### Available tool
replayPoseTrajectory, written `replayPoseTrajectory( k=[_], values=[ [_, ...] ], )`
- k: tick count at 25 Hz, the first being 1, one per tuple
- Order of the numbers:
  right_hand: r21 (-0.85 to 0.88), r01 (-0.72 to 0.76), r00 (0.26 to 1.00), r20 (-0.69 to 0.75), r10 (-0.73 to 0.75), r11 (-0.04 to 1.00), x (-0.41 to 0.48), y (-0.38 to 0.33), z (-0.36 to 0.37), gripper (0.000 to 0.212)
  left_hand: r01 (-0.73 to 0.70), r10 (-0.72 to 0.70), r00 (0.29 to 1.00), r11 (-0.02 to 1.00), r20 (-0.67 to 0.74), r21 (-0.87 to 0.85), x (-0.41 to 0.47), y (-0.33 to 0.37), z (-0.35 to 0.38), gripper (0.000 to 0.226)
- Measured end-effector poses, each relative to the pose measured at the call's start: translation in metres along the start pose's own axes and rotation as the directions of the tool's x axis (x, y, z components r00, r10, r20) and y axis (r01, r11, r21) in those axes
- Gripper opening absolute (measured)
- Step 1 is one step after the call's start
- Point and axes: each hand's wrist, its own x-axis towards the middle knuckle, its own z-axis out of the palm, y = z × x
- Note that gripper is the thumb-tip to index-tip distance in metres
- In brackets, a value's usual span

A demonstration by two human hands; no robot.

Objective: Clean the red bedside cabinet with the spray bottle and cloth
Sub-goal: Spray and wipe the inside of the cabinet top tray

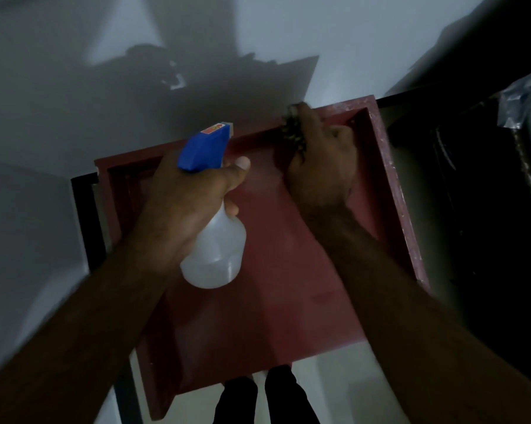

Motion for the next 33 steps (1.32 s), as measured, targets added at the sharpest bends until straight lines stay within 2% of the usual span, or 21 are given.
replayPoseTrajectory(
  k=[2, 4, 8, 10, 15, 20, 23, 25, 26, 30, 33],
  values=[
    [0.032, 0.135, 0.989, 0.061, -0.137, 0.990, -0.009, -0.004, 0.003, 0.053, -0.008, 0.008, 1.000, 1.000, 0.013, 0.000, -0.004, 0.001, 0.002, 0.029],
    [0.009, 0.174, 0.982, 0.073, -0.174, 0.985, -0.003, 0.006, -0.001, 0.054, -0.008, 0.008, 1.000, 1.000, 0.010, -0.006, -0.009, 0.003, 0.004, 0.034],
    [-0.135, -0.039, 0.999, 0.025, 0.043, 0.990, 0.022, 0.038, -0.016, 0.055, -0.011, 0.010, 1.000, 0.999, 0.010, 0.035, -0.015, 0.006, 0.013, 0.039],
    [-0.147, -0.068, 0.997, 0.024, 0.072, 0.987, 0.022, 0.034, -0.017, 0.058, -0.021, 0.021, 1.000, 0.999, 0.009, 0.050, -0.018, 0.007, 0.018, 0.040],
    [-0.110, 0.197, 0.976, 0.115, -0.185, 0.974, 0.005, 0.017, -0.017, 0.065, -0.031, 0.031, 0.999, 0.999, 0.011, 0.035, -0.021, 0.005, 0.034, 0.045],
    [-0.225, -0.022, 0.999, 0.043, 0.033, 0.974, 0.028, 0.041, -0.031, 0.070, -0.044, 0.043, 0.999, 0.998, 0.022, 0.040, -0.021, 0.006, 0.042, 0.043],
    [-0.157, 0.048, 0.992, 0.124, -0.028, 0.986, 0.022, 0.028, -0.032, 0.076, -0.038, 0.035, 0.999, 0.997, 0.036, 0.064, -0.021, 0.011, 0.046, 0.030],
    [-0.137, 0.151, 0.968, 0.219, -0.119, 0.979, 0.017, 0.025, -0.030, 0.075, -0.023, 0.022, 1.000, 0.998, 0.019, 0.054, -0.020, 0.015, 0.051, 0.032],
    [-0.150, 0.158, 0.967, 0.222, -0.123, 0.976, 0.020, 0.029, -0.031, 0.074, -0.023, 0.022, 1.000, 0.998, 0.016, 0.056, -0.018, 0.015, 0.054, 0.032],
    [-0.252, -0.055, 0.981, 0.167, 0.099, 0.966, 0.044, 0.055, -0.045, 0.078, -0.034, 0.033, 0.999, 0.998, 0.028, 0.051, -0.016, 0.019, 0.062, 0.023],
    [-0.200, -0.053, 0.977, 0.192, 0.092, 0.978, 0.039, 0.040, -0.048, 0.076, -0.031, 0.030, 0.999, 0.998, 0.023, 0.049, -0.012, 0.019, 0.068, 0.030]
  ],
)
